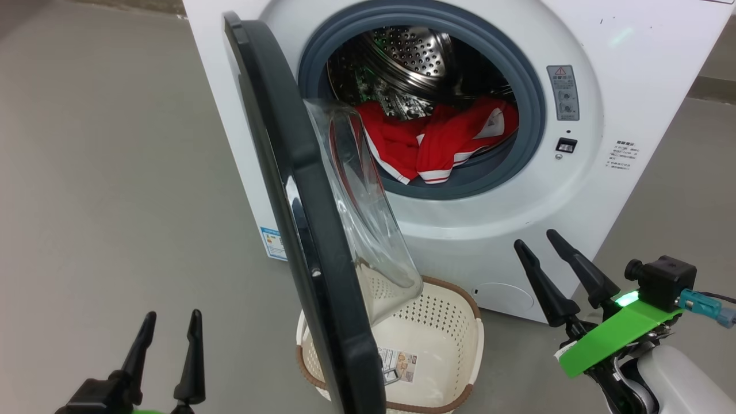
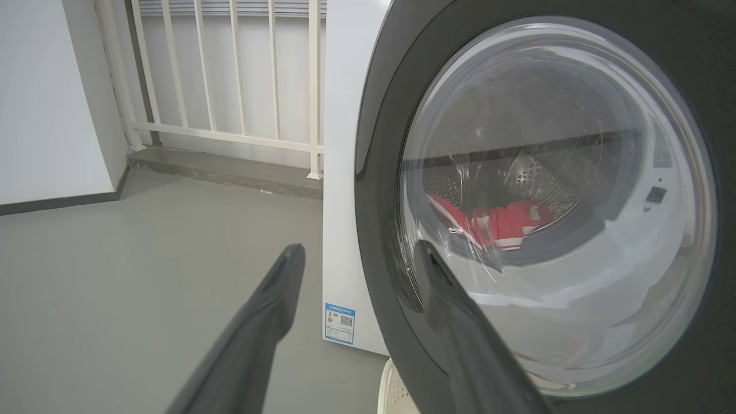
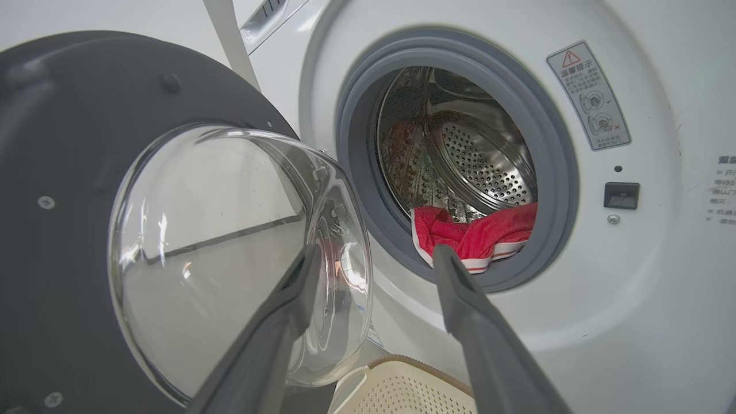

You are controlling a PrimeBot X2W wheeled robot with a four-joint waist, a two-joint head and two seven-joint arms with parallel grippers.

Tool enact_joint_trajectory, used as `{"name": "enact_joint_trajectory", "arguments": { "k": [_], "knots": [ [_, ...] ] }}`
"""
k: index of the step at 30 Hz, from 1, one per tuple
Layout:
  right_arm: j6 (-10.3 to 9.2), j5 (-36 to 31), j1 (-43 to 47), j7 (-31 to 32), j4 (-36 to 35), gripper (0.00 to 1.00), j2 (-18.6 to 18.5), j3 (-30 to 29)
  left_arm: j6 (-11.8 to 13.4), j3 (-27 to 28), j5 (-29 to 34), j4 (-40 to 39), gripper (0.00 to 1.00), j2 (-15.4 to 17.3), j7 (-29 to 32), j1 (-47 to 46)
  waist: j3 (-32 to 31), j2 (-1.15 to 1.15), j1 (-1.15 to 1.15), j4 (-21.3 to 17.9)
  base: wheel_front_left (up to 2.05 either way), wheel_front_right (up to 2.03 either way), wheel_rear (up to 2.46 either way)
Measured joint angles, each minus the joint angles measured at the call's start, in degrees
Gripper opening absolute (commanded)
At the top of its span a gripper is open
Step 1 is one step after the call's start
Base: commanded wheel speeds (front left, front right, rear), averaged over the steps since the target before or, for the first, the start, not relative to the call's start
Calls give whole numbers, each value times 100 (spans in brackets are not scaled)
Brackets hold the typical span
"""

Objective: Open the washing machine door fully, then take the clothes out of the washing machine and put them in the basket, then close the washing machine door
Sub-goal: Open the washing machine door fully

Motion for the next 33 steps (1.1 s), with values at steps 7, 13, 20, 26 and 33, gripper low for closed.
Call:
{"name": "enact_joint_trajectory", "arguments": {
  "k": [7, 13, 20, 26, 33],
  "knots": [
    [0, -979, 6, -60, 186, 100, 309, -444, 0, -1, 0, -10, 100, 1, 0, 0, -4, 0, 0, -32, 0, 0, 0],
    [0, -1349, 358, -62, 126, 100, 565, -680, 0, -9, 0, -10, 100, 2, 0, 0, -23, 0, 0, -8, 0, 0, 0],
    [0, -1674, 434, -62, 107, 100, 608, -843, 0, -15, 0, -10, 100, 7, 0, 0, -51, 0, 0, 21, 0, 0, 0],
    [0, -1811, 466, -62, 104, 100, 639, -892, 0, -24, -1, -12, 100, 11, 0, 1, -54, 0, 0, 29, 0, 0, 0],
    [0, -1834, 466, -62, 105, 100, 646, -895, 0, -41, -1, -15, 100, 14, 0, 6, -54, 0, 0, 30, 0, 0, 0]
  ]
}}
